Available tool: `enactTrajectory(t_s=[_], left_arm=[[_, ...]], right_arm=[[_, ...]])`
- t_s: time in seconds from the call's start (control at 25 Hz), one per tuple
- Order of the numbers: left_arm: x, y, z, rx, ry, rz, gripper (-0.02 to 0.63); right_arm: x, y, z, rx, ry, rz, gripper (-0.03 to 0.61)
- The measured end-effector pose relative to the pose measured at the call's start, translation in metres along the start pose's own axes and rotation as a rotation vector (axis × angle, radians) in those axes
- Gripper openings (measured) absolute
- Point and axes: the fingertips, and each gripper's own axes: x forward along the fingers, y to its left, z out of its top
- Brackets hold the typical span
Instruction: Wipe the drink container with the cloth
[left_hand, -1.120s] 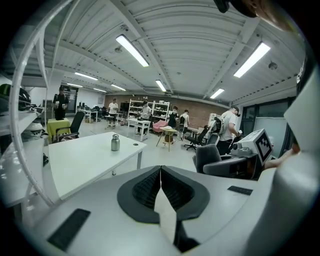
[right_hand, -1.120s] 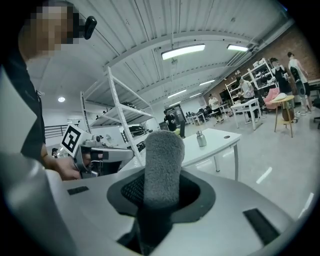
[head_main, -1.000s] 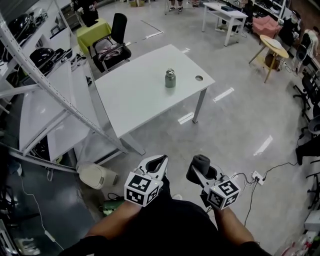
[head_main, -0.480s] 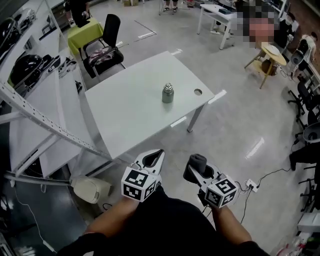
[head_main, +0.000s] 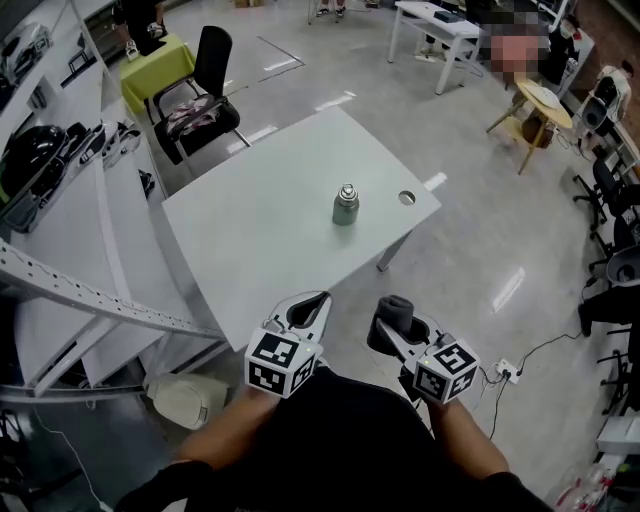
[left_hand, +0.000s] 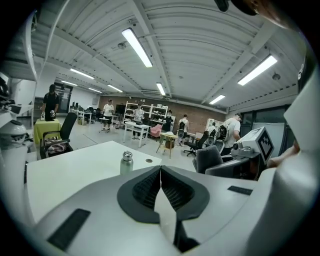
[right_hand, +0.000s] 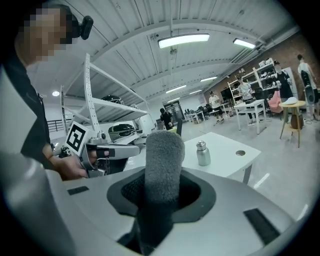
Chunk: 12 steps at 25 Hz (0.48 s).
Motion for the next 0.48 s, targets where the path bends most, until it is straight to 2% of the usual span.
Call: enactTrajectory(t_s=[0.48], left_arm=[[0.036,0.042,0.017,-0.011,0.004,-0.045,0.017]], right_arm=[[0.039,-0.026,0.022,-0.006,0.02,-0.049,0.114]])
